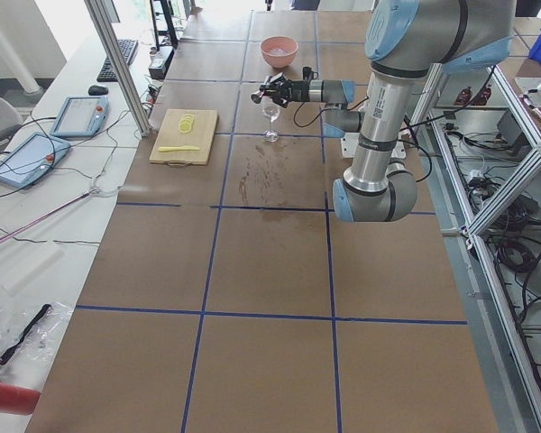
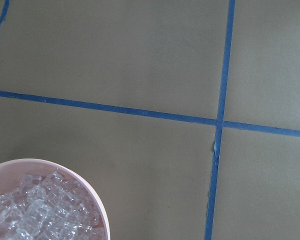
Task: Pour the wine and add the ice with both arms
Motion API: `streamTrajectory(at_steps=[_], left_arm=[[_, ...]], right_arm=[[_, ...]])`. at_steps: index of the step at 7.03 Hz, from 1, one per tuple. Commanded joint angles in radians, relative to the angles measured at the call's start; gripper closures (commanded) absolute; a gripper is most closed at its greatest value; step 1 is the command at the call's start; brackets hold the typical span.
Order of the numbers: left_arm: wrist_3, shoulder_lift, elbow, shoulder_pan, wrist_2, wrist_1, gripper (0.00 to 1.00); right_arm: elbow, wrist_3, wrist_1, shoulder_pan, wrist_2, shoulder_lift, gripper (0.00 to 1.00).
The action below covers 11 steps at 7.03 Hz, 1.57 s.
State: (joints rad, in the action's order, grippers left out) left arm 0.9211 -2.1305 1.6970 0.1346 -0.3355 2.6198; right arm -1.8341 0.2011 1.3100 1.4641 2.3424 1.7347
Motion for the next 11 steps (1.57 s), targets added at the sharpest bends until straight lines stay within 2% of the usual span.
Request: streamTrajectory(at_steps=[1, 3, 4, 7, 9, 11], left_arm=[[-0.057, -0.003, 0.009, 0.013, -0.013, 0.135, 1.0], [-0.238, 0.027, 0.015, 0.023, -0.101, 0.147, 1.0], [-0.245, 0.068, 0.036, 0.023, -0.115, 0.179, 1.0], [-0.261, 0.268, 0.053, 0.025, -0.189, 0.403, 1.0], [-0.374, 0.441, 0.058, 0.031, -0.259, 0.54, 1.0], [-0.567, 0.594, 0.059, 0.031, -0.333, 0.653, 1.0]], right_arm=[[-0.002, 0.0, 0.0, 0.001, 0.0, 0.002, 0.0], [-0.005, 0.0, -0.002, 0.001, 0.0, 0.002, 0.0], [-0.005, 0.0, 0.0, -0.001, 0.0, 0.0, 0.0], [-0.001, -0.002, -0.002, -0.001, -0.002, 0.0, 0.0], [0.001, -0.002, 0.0, -0.001, -0.005, 0.002, 0.0], [0.001, -0.002, 0.0, -0.001, -0.005, 0.002, 0.0]])
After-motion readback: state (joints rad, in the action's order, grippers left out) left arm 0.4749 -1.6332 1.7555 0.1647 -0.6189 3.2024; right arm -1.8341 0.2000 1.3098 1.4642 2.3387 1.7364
